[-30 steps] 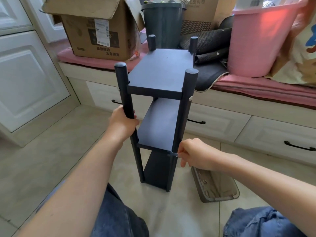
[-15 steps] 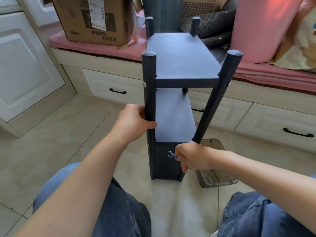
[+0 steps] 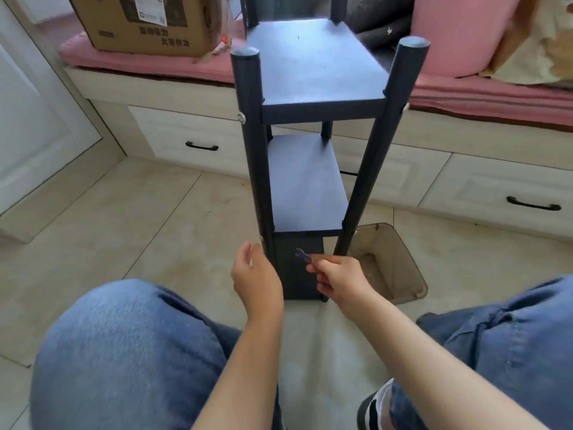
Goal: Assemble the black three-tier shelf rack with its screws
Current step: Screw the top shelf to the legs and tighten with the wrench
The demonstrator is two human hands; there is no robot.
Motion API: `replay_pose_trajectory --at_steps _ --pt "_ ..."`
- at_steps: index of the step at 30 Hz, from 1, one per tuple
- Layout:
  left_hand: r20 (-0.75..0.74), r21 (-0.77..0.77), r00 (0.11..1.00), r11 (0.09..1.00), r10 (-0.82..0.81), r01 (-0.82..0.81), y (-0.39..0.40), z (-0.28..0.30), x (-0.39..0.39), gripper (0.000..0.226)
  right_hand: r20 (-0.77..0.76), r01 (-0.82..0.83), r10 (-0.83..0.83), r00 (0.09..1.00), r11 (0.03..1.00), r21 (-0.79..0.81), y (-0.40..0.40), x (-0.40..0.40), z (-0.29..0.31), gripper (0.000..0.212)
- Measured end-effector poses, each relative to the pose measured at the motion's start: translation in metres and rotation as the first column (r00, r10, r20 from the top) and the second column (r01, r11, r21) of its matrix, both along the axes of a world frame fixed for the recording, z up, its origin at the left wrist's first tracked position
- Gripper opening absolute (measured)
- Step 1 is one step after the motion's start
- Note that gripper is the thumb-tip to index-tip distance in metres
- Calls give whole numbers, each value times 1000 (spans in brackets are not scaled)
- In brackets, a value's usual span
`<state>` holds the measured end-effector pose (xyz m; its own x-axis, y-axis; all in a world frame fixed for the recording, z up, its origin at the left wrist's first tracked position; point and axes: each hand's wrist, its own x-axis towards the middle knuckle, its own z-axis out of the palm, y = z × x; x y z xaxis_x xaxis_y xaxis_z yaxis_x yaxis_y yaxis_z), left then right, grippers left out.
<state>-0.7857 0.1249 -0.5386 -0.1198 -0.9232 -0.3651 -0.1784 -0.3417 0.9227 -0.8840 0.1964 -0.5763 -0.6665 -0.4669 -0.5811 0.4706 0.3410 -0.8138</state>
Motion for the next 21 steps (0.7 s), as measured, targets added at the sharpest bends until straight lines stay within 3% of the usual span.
replay_pose_trajectory --at_steps 4,10,16,21 --pt "9 -129 1000 992 -10 11 2 -12 0 39 206 159 -129 970 978 -135 -1 18 -10 13" --pt "51 -247 991 959 -126 135 -5 -27 -8 37 336 178 -71 939 936 -303 -18 24 -9 13" --pt "-60 -41 998 999 -4 1 -20 -31 -19 37 425 212 -69 903 931 -298 -33 27 -14 8" --pt "-142 1 989 999 -39 40 -25 -29 -24 30 416 177 -31 909 931 -319 -40 31 -13 14"
